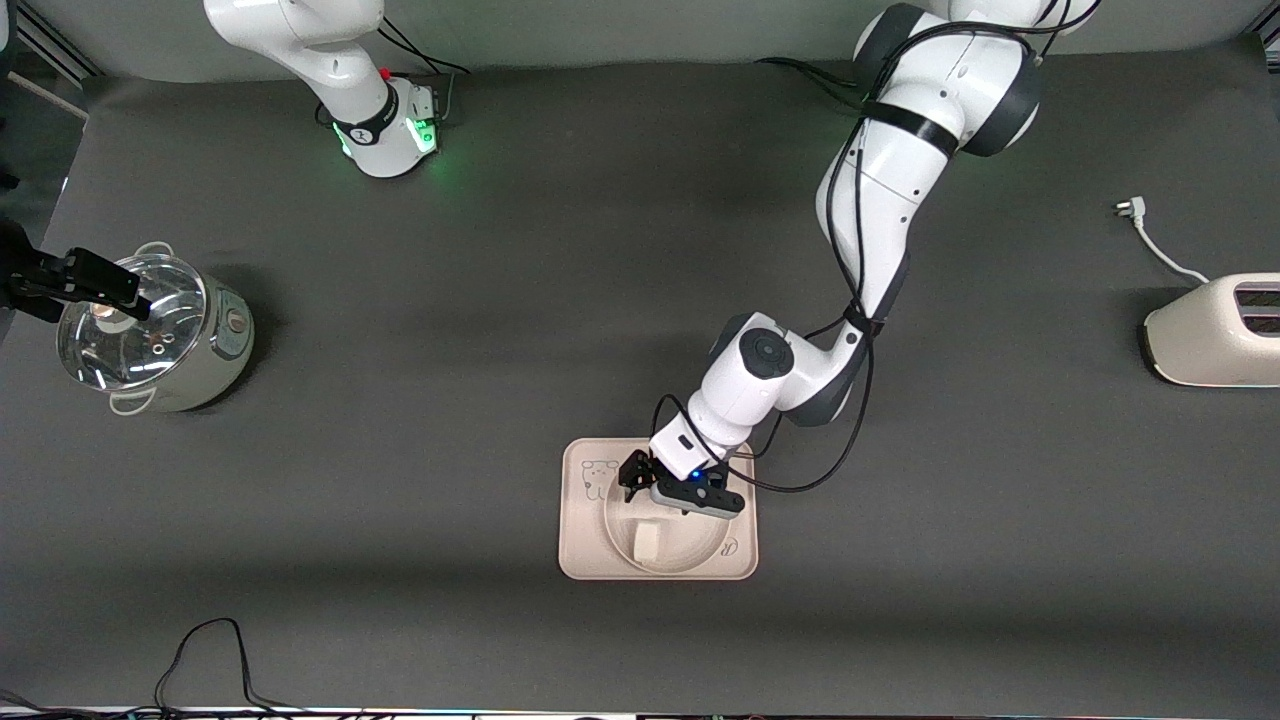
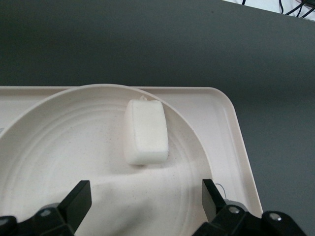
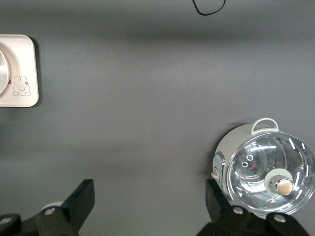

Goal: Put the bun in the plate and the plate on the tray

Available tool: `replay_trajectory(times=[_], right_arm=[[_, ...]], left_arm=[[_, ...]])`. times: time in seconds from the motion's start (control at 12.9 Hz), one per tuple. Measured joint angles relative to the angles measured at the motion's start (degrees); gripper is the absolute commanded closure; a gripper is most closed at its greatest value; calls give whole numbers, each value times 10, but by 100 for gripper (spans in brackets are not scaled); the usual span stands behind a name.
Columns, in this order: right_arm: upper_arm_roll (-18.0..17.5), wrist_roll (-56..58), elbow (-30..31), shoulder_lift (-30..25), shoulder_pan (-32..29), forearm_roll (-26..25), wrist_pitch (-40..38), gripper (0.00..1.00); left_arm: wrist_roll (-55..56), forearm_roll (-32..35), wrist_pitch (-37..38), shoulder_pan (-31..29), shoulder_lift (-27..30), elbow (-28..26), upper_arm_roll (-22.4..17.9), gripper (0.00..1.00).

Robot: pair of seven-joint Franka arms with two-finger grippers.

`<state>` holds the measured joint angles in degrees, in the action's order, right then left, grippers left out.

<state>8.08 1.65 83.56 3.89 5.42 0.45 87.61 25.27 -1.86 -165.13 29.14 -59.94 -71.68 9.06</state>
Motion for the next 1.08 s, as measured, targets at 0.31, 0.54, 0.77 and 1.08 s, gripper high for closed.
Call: replay_trajectory(times=[0.31, 0.54, 0.77, 1.08], right_arm=[[0, 0, 1, 0, 0, 0, 0, 0], [1, 0, 1, 0, 0, 0, 0, 0], [1, 0, 2, 0, 0, 0, 2, 0], [1, 0, 2, 0, 0, 0, 4, 0]], left_arm=[[3, 0, -2, 0, -10, 25, 0, 0], [4, 1, 5, -1, -10, 35, -3, 2], [1, 20, 77, -13, 0, 53, -30, 0], [-98, 32, 348, -87, 66, 84, -45, 0]])
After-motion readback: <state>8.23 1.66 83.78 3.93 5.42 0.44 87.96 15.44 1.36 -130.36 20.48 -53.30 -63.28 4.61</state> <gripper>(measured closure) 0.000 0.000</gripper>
